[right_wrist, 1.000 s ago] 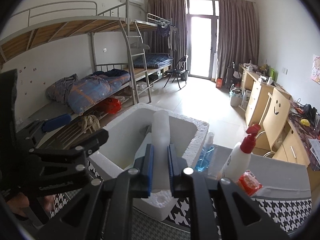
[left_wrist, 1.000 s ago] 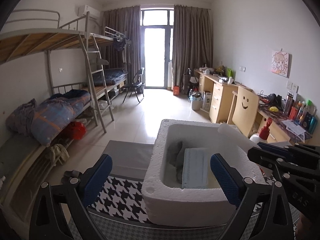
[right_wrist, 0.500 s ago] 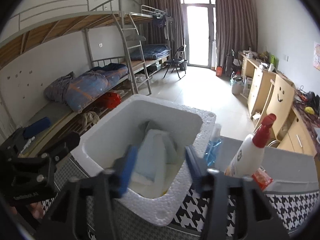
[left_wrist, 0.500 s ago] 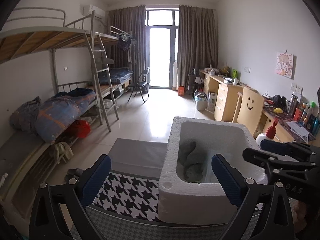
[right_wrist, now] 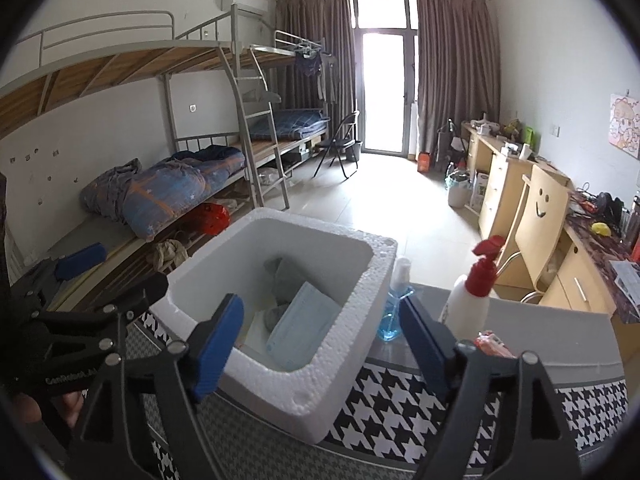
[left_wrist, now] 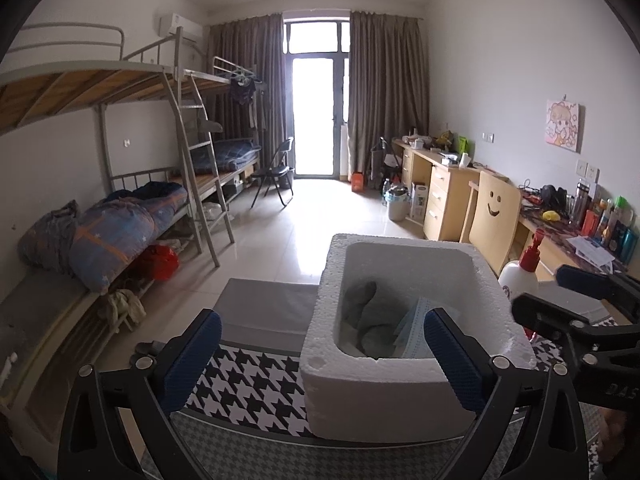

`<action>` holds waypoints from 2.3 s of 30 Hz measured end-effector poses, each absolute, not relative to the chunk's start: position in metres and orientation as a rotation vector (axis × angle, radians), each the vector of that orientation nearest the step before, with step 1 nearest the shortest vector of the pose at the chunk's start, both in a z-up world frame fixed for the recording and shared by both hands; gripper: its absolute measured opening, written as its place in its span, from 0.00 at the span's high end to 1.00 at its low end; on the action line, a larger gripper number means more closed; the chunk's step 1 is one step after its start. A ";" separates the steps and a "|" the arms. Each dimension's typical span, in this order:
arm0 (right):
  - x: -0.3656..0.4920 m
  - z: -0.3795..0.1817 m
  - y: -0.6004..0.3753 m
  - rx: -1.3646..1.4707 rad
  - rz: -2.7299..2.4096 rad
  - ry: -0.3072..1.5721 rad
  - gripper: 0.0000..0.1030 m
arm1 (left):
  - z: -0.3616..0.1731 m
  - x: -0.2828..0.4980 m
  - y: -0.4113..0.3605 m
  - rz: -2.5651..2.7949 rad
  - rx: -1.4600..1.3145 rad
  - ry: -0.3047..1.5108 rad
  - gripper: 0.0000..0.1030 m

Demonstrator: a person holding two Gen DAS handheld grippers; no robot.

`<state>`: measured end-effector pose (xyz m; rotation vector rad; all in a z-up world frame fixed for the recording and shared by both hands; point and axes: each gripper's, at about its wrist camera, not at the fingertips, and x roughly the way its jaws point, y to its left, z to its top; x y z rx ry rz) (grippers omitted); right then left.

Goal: Organize soft objects

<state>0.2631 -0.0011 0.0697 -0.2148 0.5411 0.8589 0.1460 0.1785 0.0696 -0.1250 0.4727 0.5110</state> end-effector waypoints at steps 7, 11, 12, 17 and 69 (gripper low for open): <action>0.250 0.078 -0.023 -0.169 0.850 0.499 0.06 | 0.073 0.132 0.164 0.504 -0.111 0.455 0.01; 0.241 0.079 -0.032 -0.164 0.857 0.484 0.06 | 0.076 0.124 0.152 0.500 -0.102 0.448 0.01; 0.239 0.079 -0.033 -0.170 0.856 0.480 0.06 | 0.077 0.121 0.149 0.506 -0.096 0.441 0.01; 0.227 0.081 -0.046 -0.164 0.842 0.460 0.06 | 0.080 0.105 0.133 0.498 -0.089 0.420 0.01; 0.079 0.034 -0.163 -0.091 0.720 0.249 0.06 | 0.038 -0.020 0.045 0.384 -0.105 0.258 0.01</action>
